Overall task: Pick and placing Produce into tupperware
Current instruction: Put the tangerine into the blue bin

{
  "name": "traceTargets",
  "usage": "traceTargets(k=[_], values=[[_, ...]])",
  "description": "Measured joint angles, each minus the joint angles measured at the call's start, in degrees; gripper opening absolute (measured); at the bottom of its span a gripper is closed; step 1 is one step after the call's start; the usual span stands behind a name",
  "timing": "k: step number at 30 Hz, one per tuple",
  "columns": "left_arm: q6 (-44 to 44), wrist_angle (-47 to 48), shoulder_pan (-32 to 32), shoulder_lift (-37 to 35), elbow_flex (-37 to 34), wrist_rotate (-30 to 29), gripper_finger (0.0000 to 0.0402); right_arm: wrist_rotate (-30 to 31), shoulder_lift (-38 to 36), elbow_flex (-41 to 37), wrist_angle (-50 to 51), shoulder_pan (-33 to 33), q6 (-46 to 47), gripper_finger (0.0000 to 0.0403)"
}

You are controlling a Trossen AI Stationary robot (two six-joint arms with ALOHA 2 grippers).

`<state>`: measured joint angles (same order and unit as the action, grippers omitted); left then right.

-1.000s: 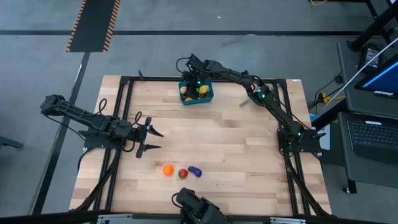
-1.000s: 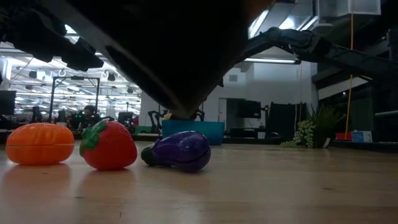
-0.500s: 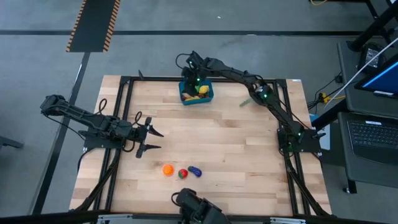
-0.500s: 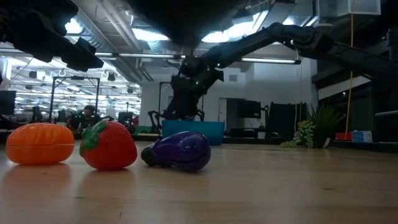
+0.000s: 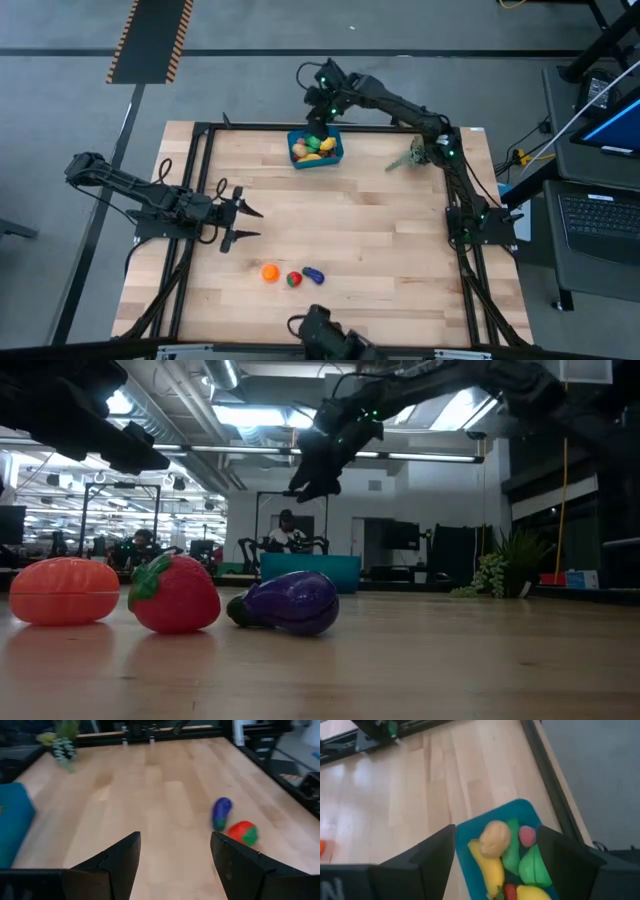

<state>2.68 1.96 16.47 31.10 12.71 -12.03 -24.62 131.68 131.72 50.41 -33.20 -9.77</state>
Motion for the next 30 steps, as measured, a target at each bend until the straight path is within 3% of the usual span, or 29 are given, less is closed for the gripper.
traceTargets(k=[7, 16, 23, 30], values=[[-1.7, 0.0, 0.0, 0.0, 0.0, -4.4, 0.0234, 0.0, -6.6, -22.0, -23.1, 3.9, 1.9, 0.0278], [-2.3, 0.2, 0.0, 0.0, 0.0, -4.4, 0.0234, 0.3, -24.2, -54.7, -57.9, 7.4, 9.5, 0.0278], [2.0, 0.2, 0.0, 0.0, 0.0, -4.4, 0.0234, 0.2, -35.9, -74.0, -70.2, 11.4, 6.7, 0.0278], [4.3, 0.0, 0.0, 0.0, 0.0, -5.0, 0.0234, 0.1, -43.9, -85.3, -77.9, 14.4, 8.1, 0.0278]])
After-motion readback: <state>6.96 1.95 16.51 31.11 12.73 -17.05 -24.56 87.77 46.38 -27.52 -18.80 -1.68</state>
